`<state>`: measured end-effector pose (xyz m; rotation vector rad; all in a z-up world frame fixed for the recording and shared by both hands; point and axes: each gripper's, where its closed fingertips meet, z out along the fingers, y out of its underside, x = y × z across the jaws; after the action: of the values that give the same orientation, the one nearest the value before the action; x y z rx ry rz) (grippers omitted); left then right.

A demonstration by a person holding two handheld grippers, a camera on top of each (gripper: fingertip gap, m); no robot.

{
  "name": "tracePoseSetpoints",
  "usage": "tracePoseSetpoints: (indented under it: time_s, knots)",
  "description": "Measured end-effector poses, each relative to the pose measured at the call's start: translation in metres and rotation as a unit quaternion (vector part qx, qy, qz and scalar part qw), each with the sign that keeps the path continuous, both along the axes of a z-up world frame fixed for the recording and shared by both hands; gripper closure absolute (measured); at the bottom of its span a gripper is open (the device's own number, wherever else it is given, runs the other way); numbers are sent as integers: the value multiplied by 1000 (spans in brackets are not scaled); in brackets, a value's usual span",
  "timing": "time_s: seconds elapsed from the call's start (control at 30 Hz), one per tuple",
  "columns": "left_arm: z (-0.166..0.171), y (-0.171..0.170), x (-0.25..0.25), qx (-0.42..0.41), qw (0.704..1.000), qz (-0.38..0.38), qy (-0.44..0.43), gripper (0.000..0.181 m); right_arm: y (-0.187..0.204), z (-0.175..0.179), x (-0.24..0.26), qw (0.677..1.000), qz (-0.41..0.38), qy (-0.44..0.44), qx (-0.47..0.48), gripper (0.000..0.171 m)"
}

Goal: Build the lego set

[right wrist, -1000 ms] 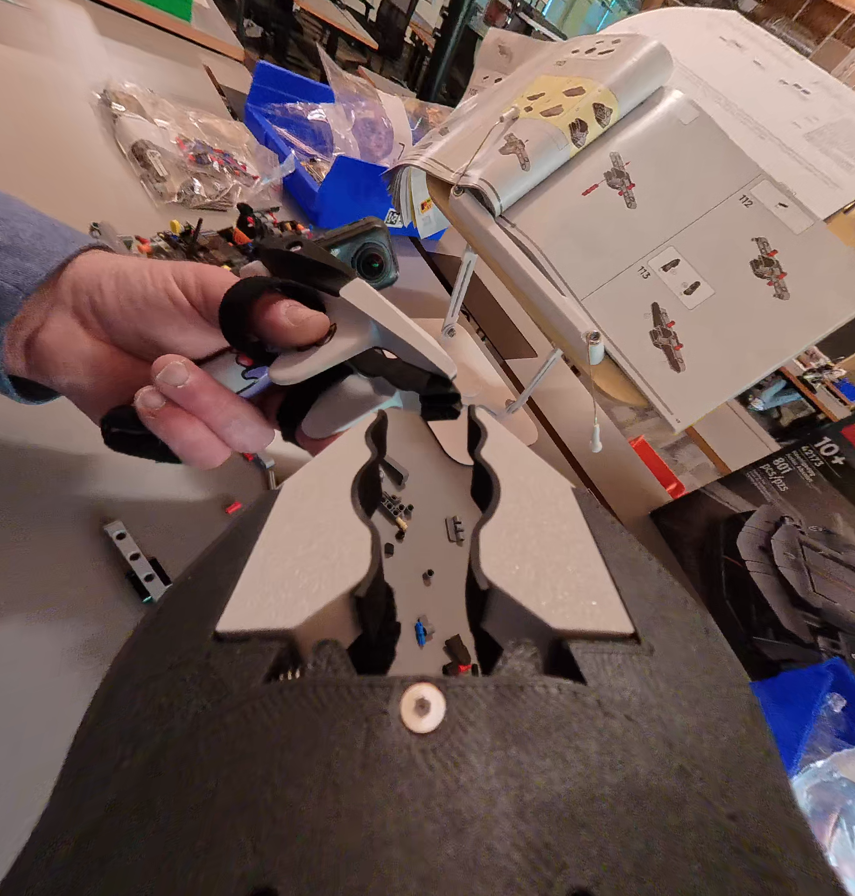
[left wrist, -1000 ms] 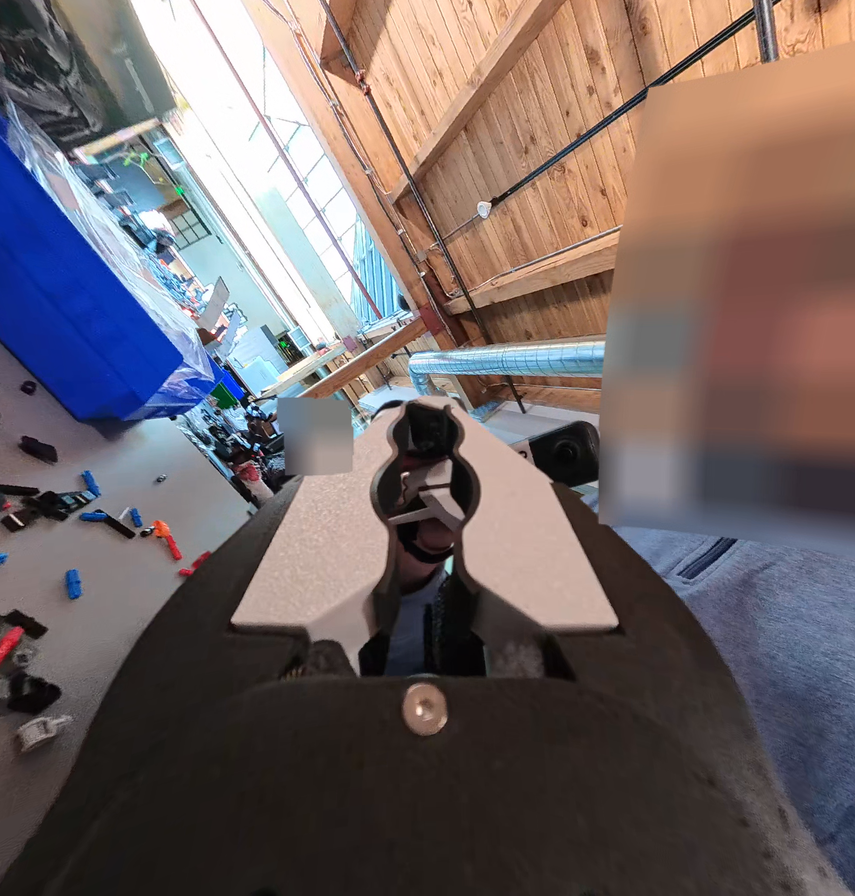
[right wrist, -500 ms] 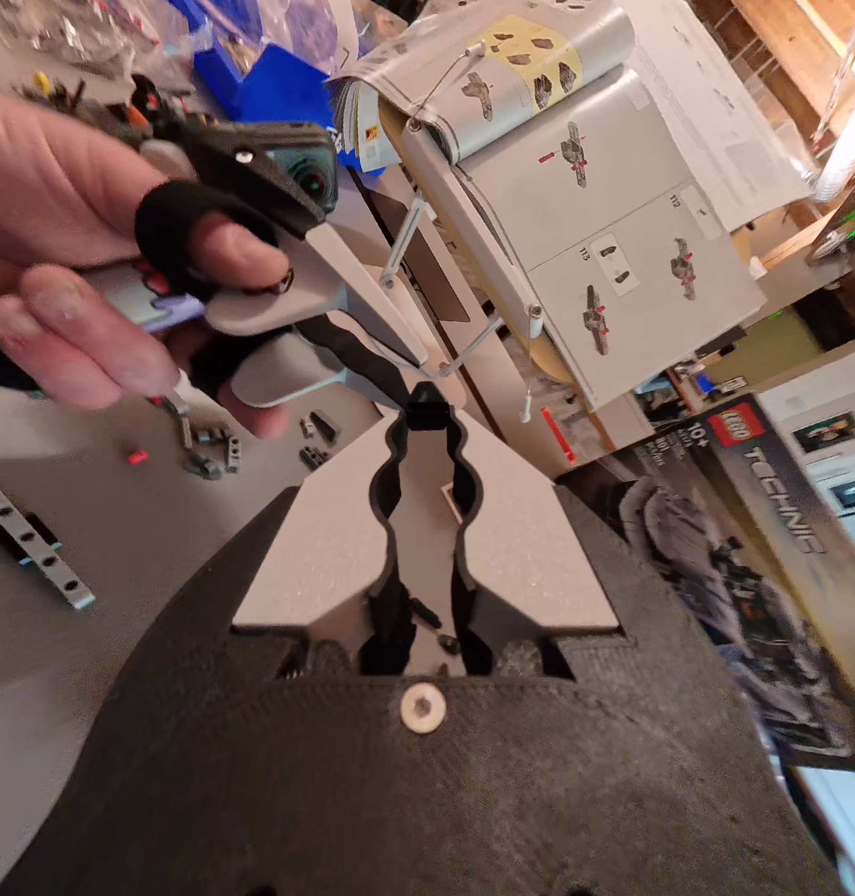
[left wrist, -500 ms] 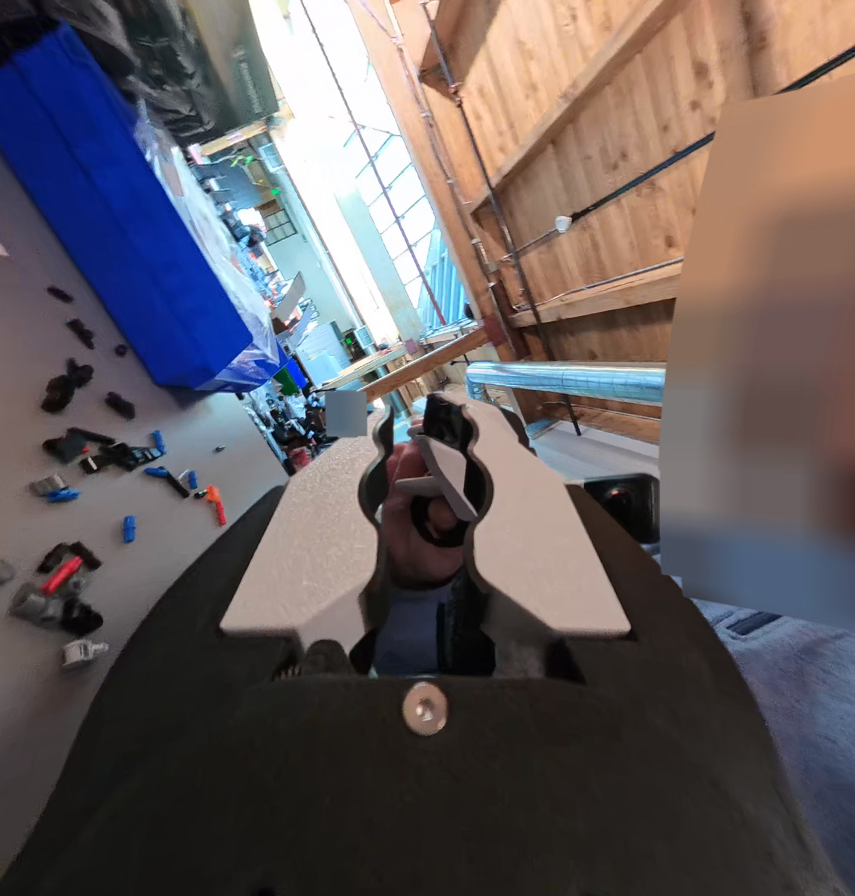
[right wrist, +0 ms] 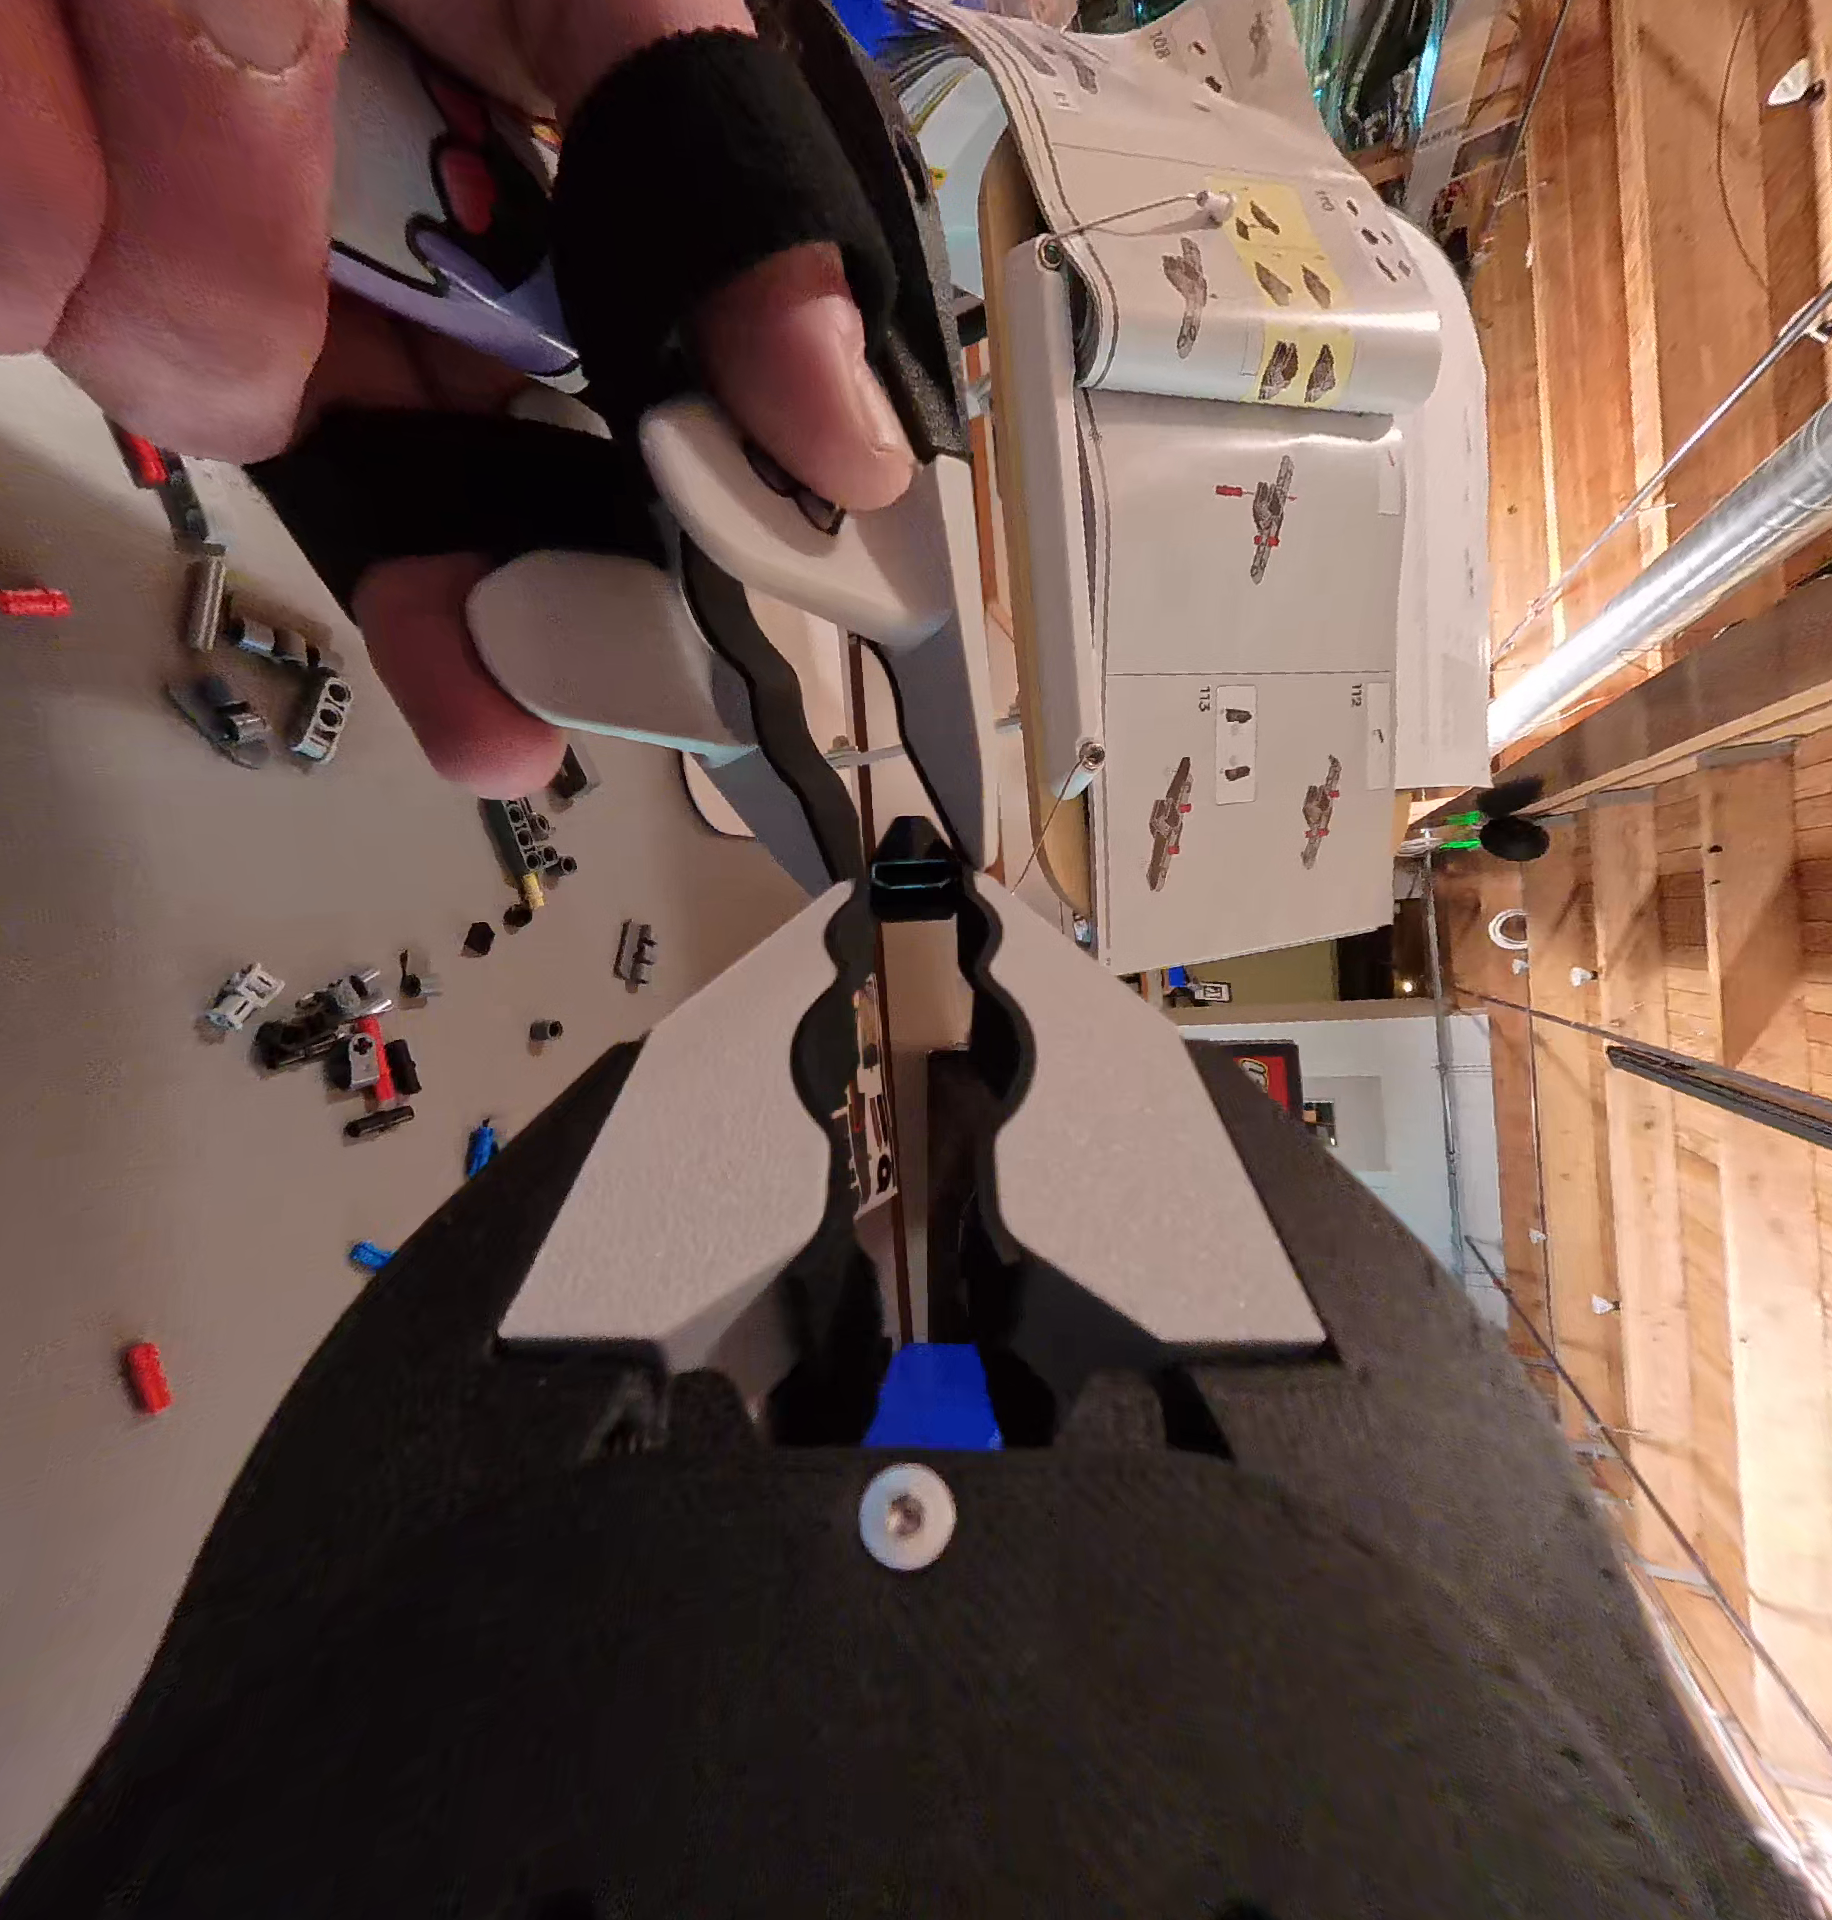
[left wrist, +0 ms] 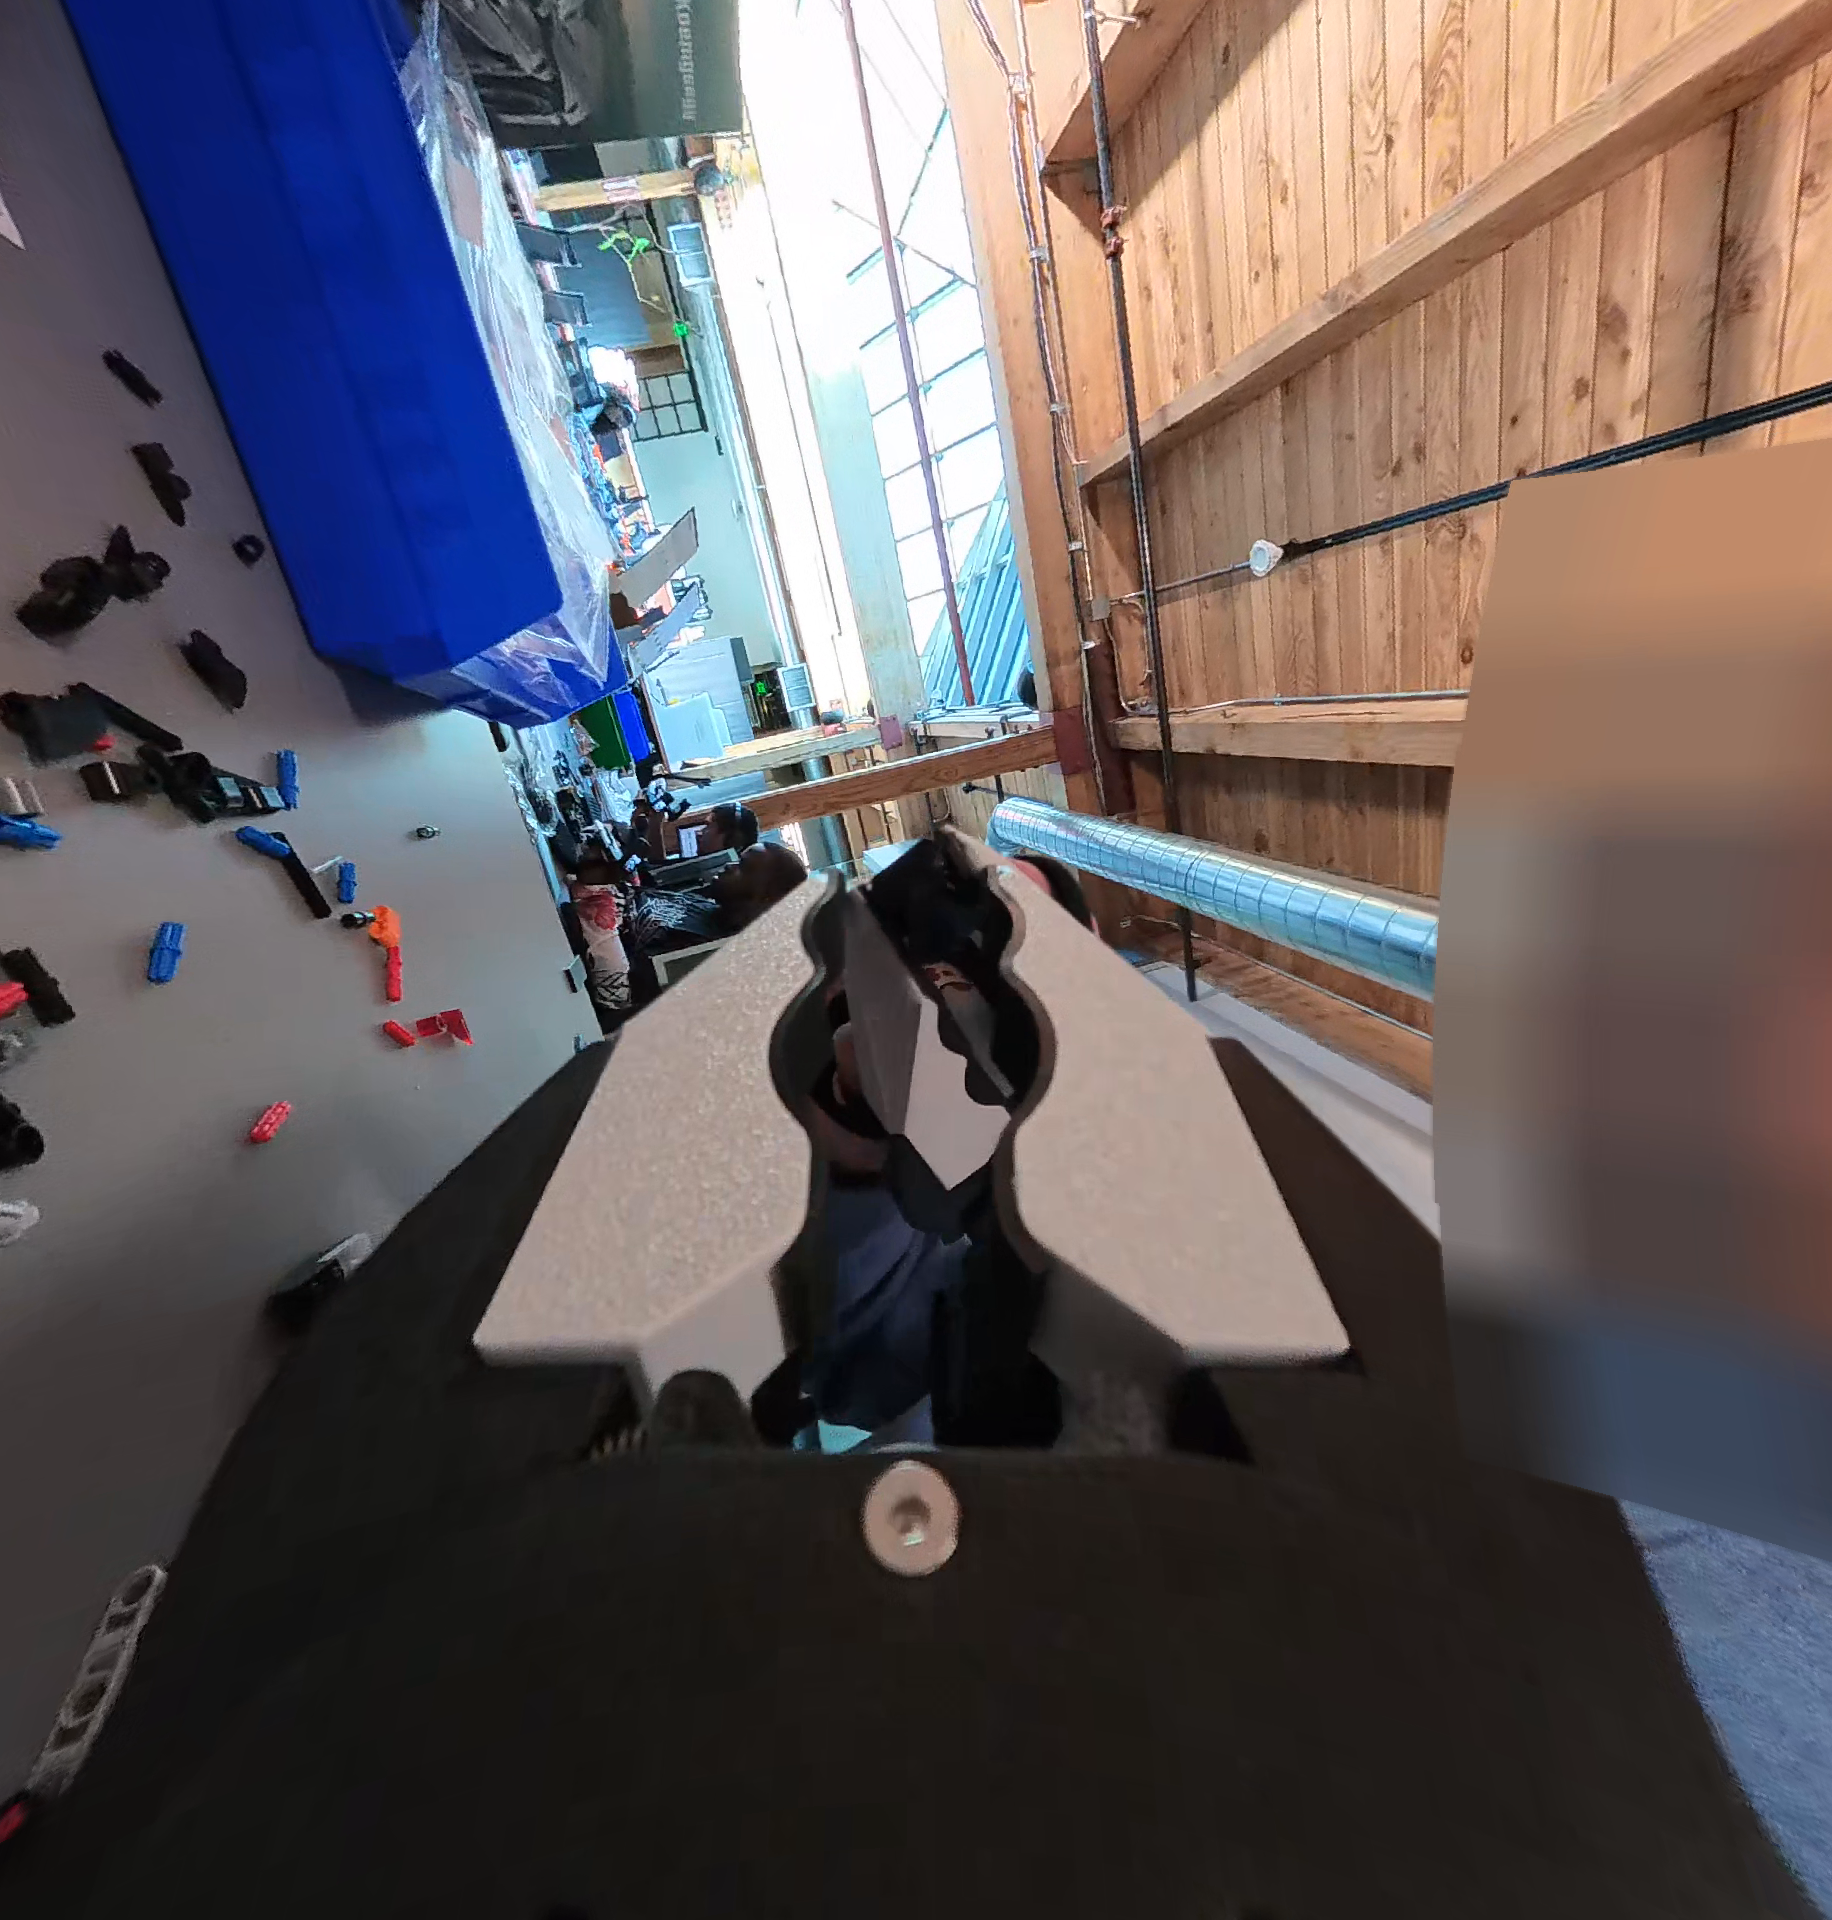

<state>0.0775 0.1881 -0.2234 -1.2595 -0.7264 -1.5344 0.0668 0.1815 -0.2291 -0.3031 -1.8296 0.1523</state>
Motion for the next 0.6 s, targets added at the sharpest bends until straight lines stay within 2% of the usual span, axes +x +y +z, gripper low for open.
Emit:
tracePoseSetpoints:
  time_s: [0.6]
  knots:
    - [-14,1,-10,-9,999,22,24,161,2,-14,-8,998,-32,-17,-46,158]
